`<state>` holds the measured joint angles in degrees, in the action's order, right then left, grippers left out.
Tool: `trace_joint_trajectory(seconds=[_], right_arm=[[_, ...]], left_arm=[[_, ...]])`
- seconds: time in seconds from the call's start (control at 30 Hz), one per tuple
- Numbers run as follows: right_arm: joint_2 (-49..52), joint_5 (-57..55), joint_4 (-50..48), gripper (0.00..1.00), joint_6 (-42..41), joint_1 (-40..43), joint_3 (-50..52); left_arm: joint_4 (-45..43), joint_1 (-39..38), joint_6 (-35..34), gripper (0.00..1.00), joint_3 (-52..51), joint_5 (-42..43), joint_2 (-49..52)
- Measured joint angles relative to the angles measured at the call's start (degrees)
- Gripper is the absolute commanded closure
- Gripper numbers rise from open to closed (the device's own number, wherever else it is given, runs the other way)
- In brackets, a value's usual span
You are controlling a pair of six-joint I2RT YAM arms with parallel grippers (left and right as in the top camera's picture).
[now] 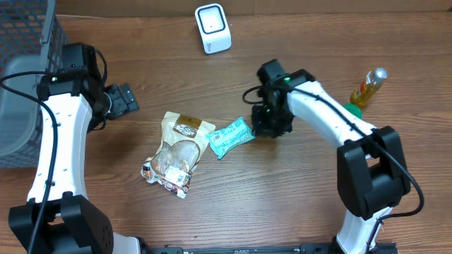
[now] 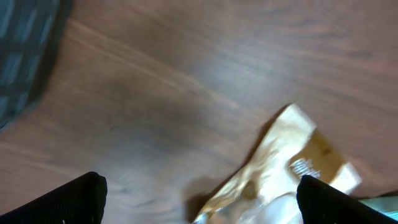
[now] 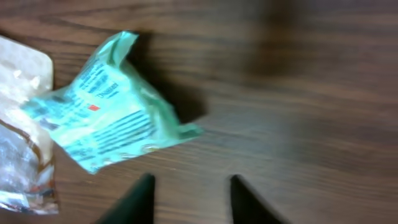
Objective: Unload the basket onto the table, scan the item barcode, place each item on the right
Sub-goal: 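Open the right gripper and raise it away toward the green jar, then move the left gripper to the mint-green packet and grasp it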
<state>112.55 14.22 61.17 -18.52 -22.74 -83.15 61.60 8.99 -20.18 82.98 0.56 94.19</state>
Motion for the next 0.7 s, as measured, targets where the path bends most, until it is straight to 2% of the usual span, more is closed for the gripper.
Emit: trace_joint_trajectory(seconds=[0.03, 0.07, 0.1, 0.13, 0.23, 0.27, 0.43, 0.5, 0.57, 0.7], right_arm=[[0.00, -0.09, -0.11, 0.53, -0.02, 0.55, 0.00], [0.00, -0.07, -0.07, 0.53, 0.46, 1.27, 0.00], [0.00, -0.11, -0.04, 0.52, 0.59, 1.70, 0.00], [0.00, -0.09, -0.04, 0.51, 0.61, 2.14, 0.00], [0.00, -0.07, -0.04, 0.46, 0.79, 2.84, 0.00], [0.00, -0.11, -0.04, 0.44, 0.81, 2.89, 0.00], [0.00, -0.04, -0.20, 0.32, 1.09, 2.86, 0.00], [0.00, -0.04, -0.50, 0.32, 1.25, 2.86, 0.00], [0.00, -0.04, -0.68, 0.32, 1.25, 2.86, 0.00], [0.00, -0.07, -0.90, 0.32, 1.27, 2.86, 0.00]], left_arm=[[-0.70, 0.00, -0.94, 0.00, 0.00, 1.38, 0.00], [-1.29, 0.00, -2.19, 0.07, 0.00, 3.67, 0.00], [-1.60, 0.00, -3.13, 0.30, 0.00, 5.44, 0.00], [-1.88, 0.00, -4.11, 0.45, 0.00, 7.78, 0.00], [-2.10, -0.13, -5.35, 0.75, 0.00, 13.31, 0.00], [-2.12, -0.39, -5.77, 0.77, 0.00, 14.29, 0.00], [-2.47, -3.96, -6.49, 0.79, -1.31, 16.39, 0.00], [-2.89, -6.34, -6.51, 0.81, -2.86, 16.35, 0.00], [-3.69, -9.27, -6.88, 0.96, -4.85, 15.89, 0.00], [-7.48, -14.78, -6.86, 0.95, -8.63, 14.91, 0.00]])
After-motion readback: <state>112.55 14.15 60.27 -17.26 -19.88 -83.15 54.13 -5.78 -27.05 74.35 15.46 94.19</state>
